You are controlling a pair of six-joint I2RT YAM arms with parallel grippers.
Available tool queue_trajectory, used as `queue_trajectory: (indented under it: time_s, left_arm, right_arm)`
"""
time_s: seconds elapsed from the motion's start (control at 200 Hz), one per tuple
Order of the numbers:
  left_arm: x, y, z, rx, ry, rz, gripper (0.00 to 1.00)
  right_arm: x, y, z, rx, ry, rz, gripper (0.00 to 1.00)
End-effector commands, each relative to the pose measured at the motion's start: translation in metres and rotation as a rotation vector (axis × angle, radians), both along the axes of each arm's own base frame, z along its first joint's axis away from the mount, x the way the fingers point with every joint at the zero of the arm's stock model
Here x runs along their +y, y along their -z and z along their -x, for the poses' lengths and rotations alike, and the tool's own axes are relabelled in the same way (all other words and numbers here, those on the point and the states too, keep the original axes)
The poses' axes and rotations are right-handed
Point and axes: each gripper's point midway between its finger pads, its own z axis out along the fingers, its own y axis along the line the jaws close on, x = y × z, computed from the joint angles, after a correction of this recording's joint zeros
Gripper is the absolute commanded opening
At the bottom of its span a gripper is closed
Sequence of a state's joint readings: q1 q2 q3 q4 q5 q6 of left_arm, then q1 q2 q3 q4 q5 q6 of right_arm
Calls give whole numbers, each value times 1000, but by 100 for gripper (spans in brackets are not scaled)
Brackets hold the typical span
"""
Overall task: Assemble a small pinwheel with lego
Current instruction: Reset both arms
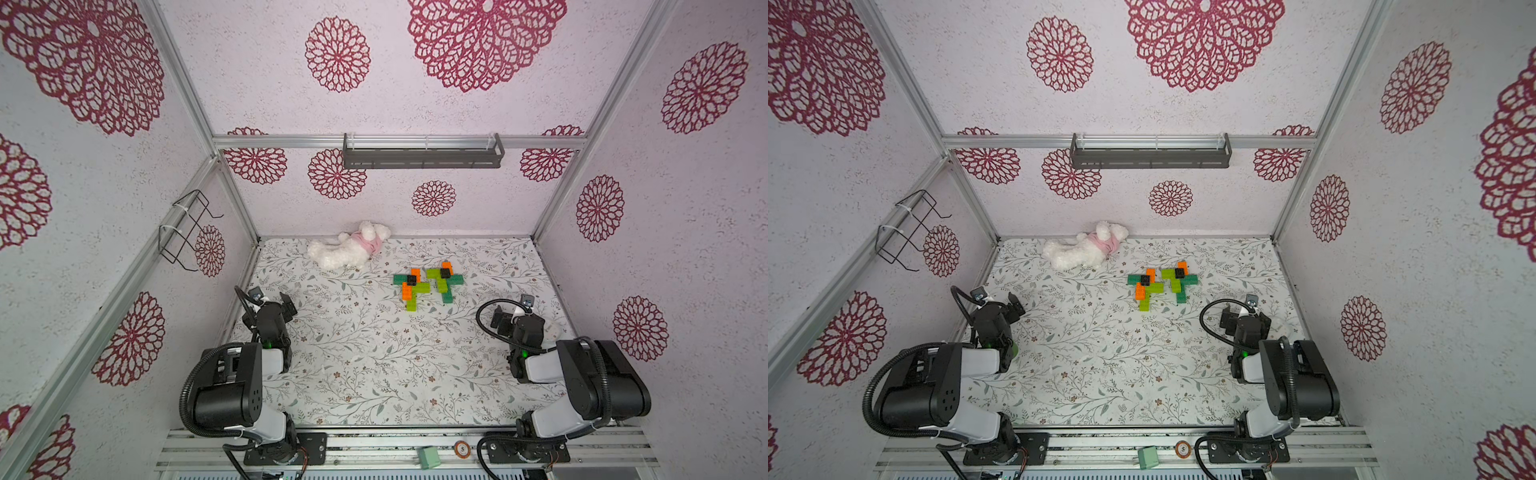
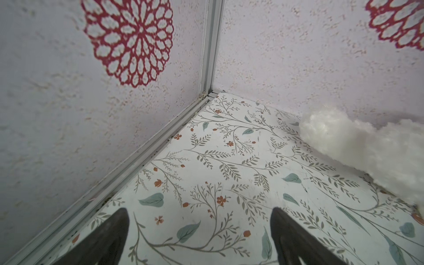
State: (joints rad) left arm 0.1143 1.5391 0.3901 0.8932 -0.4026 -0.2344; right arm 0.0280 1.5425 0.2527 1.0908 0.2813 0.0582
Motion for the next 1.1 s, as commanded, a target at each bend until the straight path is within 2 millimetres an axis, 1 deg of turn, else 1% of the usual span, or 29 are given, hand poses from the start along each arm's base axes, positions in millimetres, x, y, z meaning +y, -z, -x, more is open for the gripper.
queue_trajectory:
  time_s: [0.0, 0.115, 0.18, 0.385, 1.096]
  left_arm:
    - [0, -3, -1, 13, -13, -29, 97]
    - [0, -3, -2, 15, -11, -28, 97]
    - [-10, -1, -11, 44, 54, -35, 97]
    - [-11, -2, -8, 34, 55, -38, 97]
    - [-11, -2, -9, 37, 55, -44, 97]
  right_arm:
    - [5, -28, -8, -105, -27, 19, 99]
    - [5, -28, -8, -107, -26, 19, 99]
    - [5, -28, -8, -106, -26, 18, 99]
    - [5, -28, -8, -106, -27, 19, 99]
    - [5, -28, -8, -106, -27, 20, 99]
